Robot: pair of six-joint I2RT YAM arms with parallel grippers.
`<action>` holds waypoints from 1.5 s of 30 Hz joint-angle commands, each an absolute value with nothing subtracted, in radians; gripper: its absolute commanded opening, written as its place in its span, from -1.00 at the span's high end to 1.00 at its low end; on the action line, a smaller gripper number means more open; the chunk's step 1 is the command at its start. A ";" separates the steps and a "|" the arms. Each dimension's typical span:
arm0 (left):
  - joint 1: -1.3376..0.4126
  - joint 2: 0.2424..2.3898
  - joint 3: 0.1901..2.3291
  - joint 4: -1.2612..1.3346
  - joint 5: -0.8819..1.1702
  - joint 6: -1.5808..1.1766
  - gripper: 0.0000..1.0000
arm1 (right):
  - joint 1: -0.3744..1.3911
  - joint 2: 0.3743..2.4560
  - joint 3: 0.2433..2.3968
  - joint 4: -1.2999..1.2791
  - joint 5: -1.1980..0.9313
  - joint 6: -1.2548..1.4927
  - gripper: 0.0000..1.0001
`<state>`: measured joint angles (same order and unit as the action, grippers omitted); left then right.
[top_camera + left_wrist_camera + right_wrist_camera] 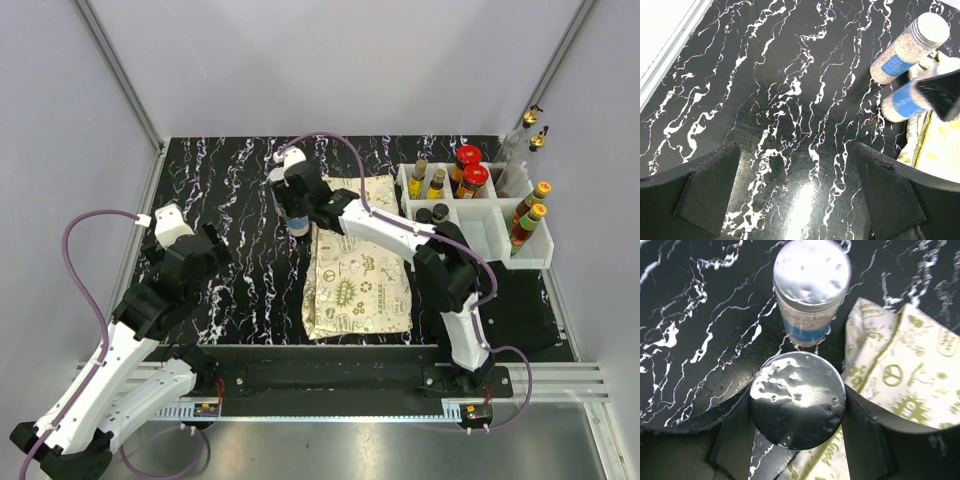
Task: Organize the condiment bottles
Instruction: Pick up the bottle from the center of the board, then place the bottle in the storage box.
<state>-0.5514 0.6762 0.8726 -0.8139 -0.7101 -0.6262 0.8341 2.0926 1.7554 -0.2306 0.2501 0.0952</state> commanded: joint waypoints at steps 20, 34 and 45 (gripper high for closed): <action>-0.549 0.689 0.862 -0.773 -0.704 -0.615 -0.98 | 0.638 1.290 1.321 -0.173 0.689 0.121 1.00; -0.549 0.692 0.864 -0.773 -0.710 -0.612 -0.97 | 0.295 1.078 1.120 -0.339 0.805 0.320 1.00; -0.549 0.690 0.859 -0.773 -0.713 -0.611 -0.98 | 0.132 1.189 1.049 -0.365 0.715 0.486 1.00</action>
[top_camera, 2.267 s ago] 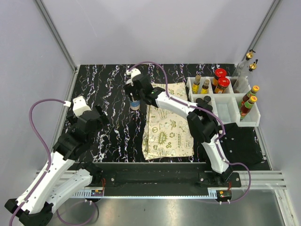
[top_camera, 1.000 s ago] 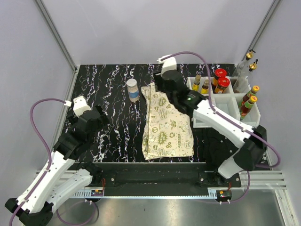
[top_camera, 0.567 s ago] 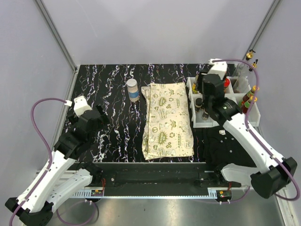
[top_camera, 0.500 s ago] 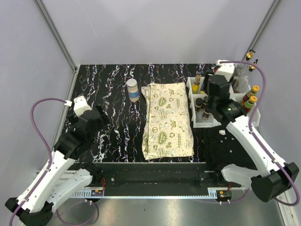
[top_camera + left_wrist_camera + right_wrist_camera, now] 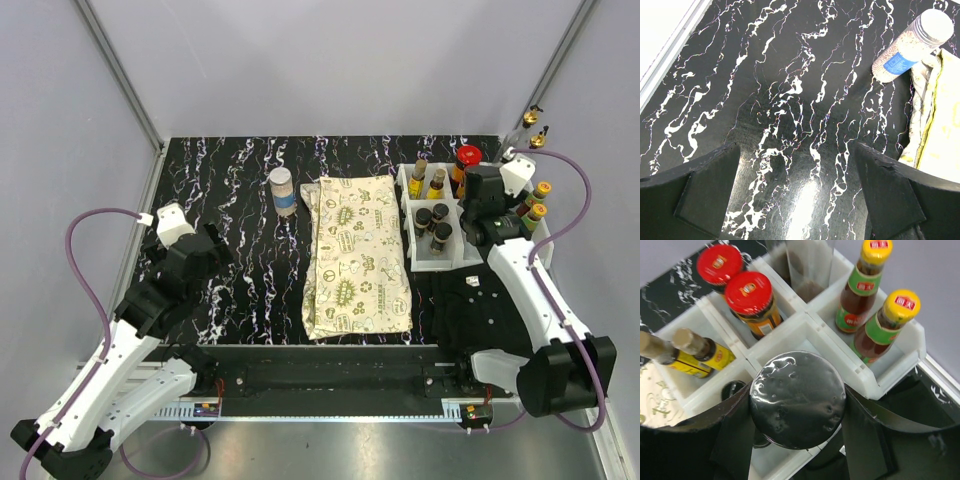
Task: Organize the condiment bottles
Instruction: Place the bottle in the storage box.
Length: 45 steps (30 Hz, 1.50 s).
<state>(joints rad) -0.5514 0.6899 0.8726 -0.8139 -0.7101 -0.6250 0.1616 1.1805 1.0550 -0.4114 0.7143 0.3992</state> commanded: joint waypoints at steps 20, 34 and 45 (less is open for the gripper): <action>-0.549 0.712 0.859 -0.772 -0.719 -0.607 -0.98 | -0.021 1.434 1.026 -0.091 0.569 0.388 1.00; -0.548 0.747 0.868 -0.772 -0.713 -0.600 -0.98 | -0.032 1.543 1.029 -0.009 0.525 0.359 0.44; -0.548 0.755 0.868 -0.773 -0.701 -0.601 -0.98 | -0.032 1.513 1.014 -0.014 0.502 0.351 -0.97</action>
